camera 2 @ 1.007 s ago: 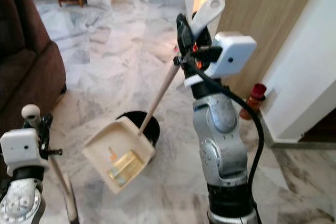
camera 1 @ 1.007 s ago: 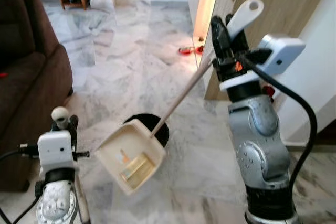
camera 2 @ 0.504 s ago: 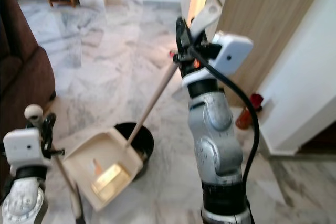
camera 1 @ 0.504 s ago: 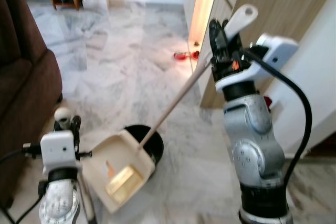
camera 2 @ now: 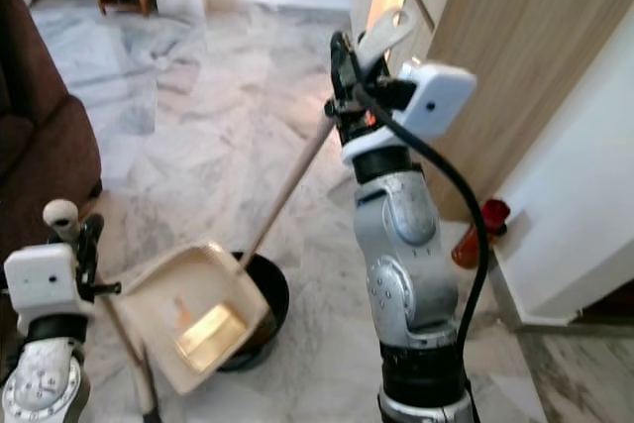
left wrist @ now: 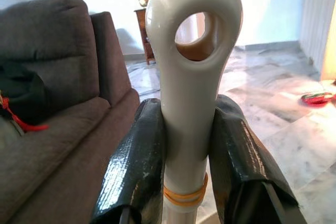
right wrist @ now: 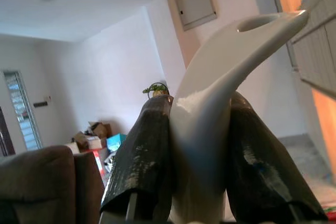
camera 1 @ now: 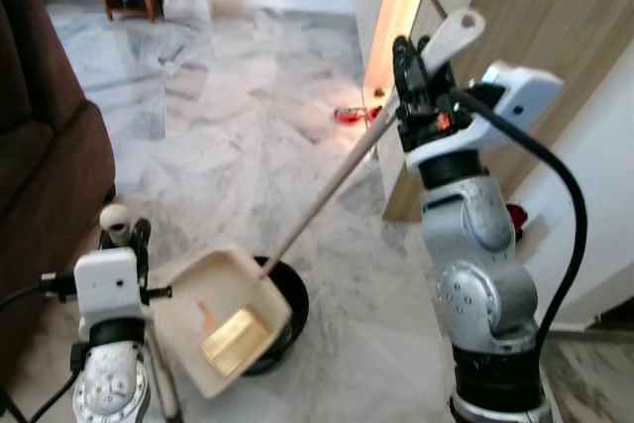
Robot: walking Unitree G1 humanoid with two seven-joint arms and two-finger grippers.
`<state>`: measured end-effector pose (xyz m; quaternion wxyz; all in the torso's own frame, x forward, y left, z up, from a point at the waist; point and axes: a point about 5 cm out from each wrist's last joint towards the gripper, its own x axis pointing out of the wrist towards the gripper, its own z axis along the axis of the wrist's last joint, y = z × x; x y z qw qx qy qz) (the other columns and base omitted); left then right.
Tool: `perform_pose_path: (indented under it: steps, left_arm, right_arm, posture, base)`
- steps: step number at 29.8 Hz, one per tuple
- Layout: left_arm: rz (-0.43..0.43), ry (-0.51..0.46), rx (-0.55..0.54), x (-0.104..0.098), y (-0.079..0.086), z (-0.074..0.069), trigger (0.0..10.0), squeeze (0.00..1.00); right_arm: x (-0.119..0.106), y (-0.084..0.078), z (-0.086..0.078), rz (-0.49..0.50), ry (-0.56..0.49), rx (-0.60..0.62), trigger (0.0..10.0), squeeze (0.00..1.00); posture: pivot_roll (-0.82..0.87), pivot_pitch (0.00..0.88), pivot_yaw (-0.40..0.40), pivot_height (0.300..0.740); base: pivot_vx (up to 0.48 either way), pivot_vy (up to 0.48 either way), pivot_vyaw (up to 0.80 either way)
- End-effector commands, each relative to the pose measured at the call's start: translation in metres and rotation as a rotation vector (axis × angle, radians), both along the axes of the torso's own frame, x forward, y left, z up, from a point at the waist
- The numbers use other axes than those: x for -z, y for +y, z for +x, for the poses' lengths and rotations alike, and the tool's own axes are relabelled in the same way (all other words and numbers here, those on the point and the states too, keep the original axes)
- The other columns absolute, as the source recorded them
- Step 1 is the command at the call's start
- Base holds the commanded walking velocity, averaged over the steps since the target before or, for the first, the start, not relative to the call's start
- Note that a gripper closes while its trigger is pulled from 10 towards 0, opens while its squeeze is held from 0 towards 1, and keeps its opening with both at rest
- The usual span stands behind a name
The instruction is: Sweep floor
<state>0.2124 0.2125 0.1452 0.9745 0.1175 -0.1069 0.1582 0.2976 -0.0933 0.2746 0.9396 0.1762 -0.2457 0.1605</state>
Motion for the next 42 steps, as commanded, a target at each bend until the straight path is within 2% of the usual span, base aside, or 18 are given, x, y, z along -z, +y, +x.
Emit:
perform_pose_path:
  steps: [1,25,35,38,42]
  left_arm:
    - [0.017,-0.049,0.008,-0.01,-0.004,0.0,10.0,0.0]
    - [0.014,-0.053,0.02,-0.009,-0.005,0.002,10.0,0.0]
    - [0.013,-0.056,0.028,-0.01,-0.006,0.0,10.0,0.0]
    - [0.011,-0.054,0.028,-0.009,-0.006,0.0,10.0,0.0]
    - [0.007,-0.047,0.035,-0.007,-0.007,0.0,10.0,0.0]
  right_arm:
    - [-0.011,-0.007,-0.005,0.003,-0.056,0.025,10.0,0.0]
    - [-0.013,-0.004,-0.005,0.002,-0.072,0.009,10.0,0.0]
    - [-0.015,-0.004,-0.007,-0.002,-0.079,0.007,10.0,0.0]
    - [-0.017,-0.002,-0.01,-0.036,-0.119,0.012,10.0,0.0]
    - [-0.022,0.002,-0.018,-0.026,-0.181,-0.007,10.0,0.0]
  posture:
    - [0.06,0.069,-0.033,0.74]
    - [0.06,0.074,-0.031,0.74]
    - [0.06,0.089,-0.031,0.74]
    - [0.06,0.095,-0.03,0.74]
    - [0.06,0.095,-0.03,0.74]
  base:
    - [0.352,0.0,0.0]
    - [0.348,0.0,0.0]
    - [0.0,0.0,0.0]
    - [0.0,0.0,0.0]
    - [0.0,0.0,0.0]
